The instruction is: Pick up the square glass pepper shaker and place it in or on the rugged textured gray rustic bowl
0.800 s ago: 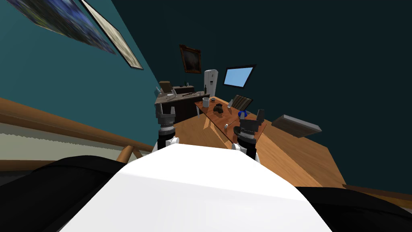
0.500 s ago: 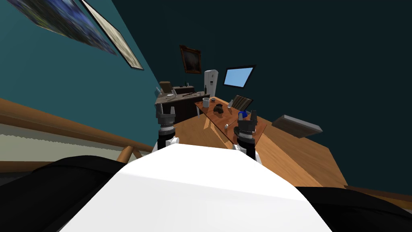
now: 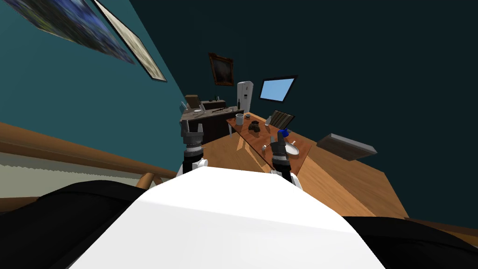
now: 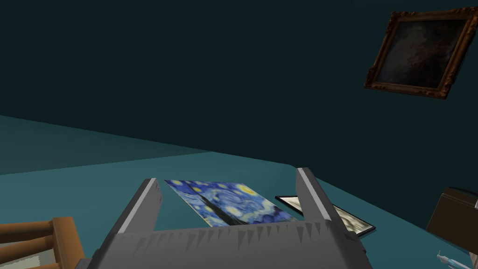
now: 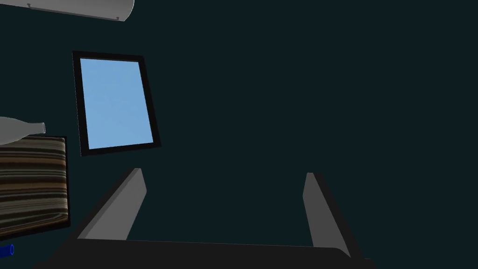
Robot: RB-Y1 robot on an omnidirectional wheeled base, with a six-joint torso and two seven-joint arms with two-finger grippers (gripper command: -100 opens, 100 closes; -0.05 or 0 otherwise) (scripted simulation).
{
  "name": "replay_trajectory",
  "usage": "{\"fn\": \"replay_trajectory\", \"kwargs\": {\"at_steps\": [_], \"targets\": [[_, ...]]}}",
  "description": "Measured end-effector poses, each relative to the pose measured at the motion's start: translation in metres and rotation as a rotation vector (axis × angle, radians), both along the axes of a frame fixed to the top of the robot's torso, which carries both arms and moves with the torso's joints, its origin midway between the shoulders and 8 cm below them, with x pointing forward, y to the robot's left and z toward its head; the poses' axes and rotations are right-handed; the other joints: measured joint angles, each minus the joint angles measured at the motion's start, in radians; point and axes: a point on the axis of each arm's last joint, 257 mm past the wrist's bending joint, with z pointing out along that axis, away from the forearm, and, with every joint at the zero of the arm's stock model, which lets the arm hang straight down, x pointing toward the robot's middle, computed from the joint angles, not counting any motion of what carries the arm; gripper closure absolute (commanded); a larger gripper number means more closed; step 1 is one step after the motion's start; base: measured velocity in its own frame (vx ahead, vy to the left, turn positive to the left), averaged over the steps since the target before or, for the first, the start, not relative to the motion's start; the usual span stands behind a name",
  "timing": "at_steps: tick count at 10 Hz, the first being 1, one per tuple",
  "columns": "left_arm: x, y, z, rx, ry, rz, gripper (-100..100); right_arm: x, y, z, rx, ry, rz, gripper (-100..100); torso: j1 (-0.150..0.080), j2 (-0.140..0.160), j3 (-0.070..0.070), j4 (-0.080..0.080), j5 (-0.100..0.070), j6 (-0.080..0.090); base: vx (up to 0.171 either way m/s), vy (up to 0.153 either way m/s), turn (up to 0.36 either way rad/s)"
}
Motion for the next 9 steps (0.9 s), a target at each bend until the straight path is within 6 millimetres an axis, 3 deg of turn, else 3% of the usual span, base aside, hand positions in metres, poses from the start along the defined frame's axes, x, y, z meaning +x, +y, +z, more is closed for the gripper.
{"fn": "replay_trajectory", "kwargs": {"at_steps": [2, 5, 9], "targets": [[0.000, 0.000, 0.000, 0.000, 0.000, 0.000, 0, 0.004, 0.001, -0.033, -0.060, 0.094, -0.014, -100, 0.000, 0.000, 0.000, 0.000, 0.000, 0.000, 0.042, 0.047, -0.007], [0.000, 0.000, 0.000, 0.000, 0.000, 0.000, 0, 0.013, 0.000, -0.063, -0.119, 0.176, -0.031, -100, -0.001, 0.002, 0.001, 0.000, 0.000, 0.000, 0.024, 0.036, -0.003], [0.000, 0.000, 0.000, 0.000, 0.000, 0.000, 0, 0.016, 0.000, -0.124, -0.208, 0.323, -0.060, -100, -0.001, 0.001, 0.000, 0.000, 0.000, 0.000, 0.038, 0.044, -0.004]]}}
